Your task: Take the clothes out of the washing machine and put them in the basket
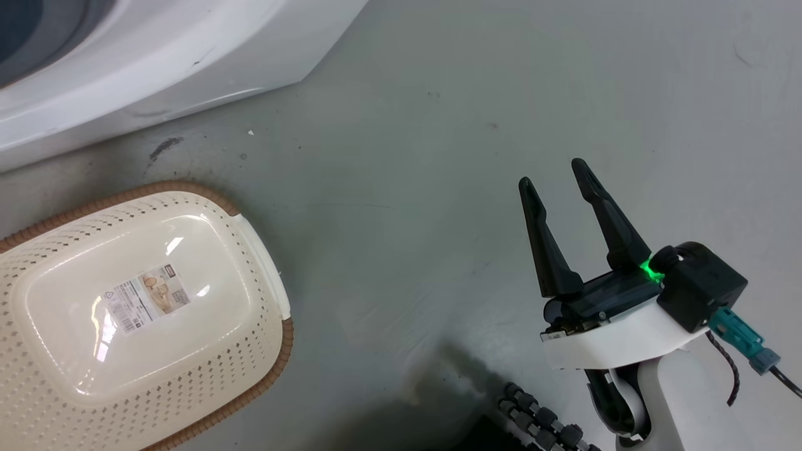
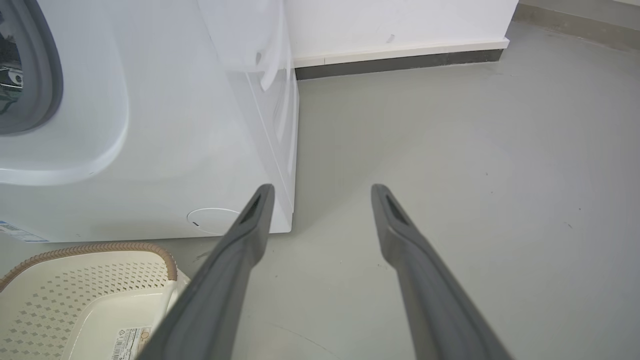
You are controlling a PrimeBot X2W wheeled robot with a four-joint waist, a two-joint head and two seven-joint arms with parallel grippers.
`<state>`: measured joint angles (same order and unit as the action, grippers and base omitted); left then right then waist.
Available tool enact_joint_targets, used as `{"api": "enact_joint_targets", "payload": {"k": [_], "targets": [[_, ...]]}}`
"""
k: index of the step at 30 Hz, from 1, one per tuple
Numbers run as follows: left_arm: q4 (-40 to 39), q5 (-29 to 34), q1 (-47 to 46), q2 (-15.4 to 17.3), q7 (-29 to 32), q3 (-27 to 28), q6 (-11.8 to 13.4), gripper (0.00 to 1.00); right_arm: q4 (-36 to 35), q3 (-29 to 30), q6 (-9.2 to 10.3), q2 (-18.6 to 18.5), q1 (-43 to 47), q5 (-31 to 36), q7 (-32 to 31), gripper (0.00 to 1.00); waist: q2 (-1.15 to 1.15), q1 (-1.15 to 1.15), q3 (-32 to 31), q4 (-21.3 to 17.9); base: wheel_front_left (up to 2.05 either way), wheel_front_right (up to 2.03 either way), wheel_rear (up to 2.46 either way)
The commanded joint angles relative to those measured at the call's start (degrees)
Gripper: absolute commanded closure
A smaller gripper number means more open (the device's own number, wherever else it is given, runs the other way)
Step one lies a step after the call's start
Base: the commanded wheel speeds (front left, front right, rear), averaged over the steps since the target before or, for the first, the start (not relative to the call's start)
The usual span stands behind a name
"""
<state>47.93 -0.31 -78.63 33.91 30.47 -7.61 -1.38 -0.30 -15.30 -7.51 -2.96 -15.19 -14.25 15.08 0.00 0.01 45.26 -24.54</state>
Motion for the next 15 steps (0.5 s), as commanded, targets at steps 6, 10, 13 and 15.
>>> {"api": "enact_joint_targets", "payload": {"k": [6,10,13,15], "targets": [[-5.48,-1.42,5.18,-0.12,-8.8,1.36,3.26,1.0,0.56,0.55,0.04,0.16,-0.14,0.05,0.11,0.0,0.0,-0.01,-2.2,0.03,0.0,0.0,0.0],[-7.12,-2.74,8.49,-1.38,-16.4,2.33,4.98,1.0,0.9,1.35,0.04,0.16,0.91,0.57,0.11,0.0,0.0,-0.01,-4.64,0.51,0.0,0.0,0.0],[-7.0,-4.1,11.37,-2.7,-23.03,3.14,5.68,1.0,1.22,2.18,0.04,0.14,1.75,1.18,0.1,0.0,0.0,-0.01,-7.35,1.27,0.0,0.0,0.0],[-6.27,-5.42,13.44,-3.99,-27.94,3.69,5.85,1.0,1.4,2.73,0.04,0.14,2.59,1.85,-0.1,0.0,0.0,-0.01,-9.65,1.87,0.0,0.0,0.0]]}}
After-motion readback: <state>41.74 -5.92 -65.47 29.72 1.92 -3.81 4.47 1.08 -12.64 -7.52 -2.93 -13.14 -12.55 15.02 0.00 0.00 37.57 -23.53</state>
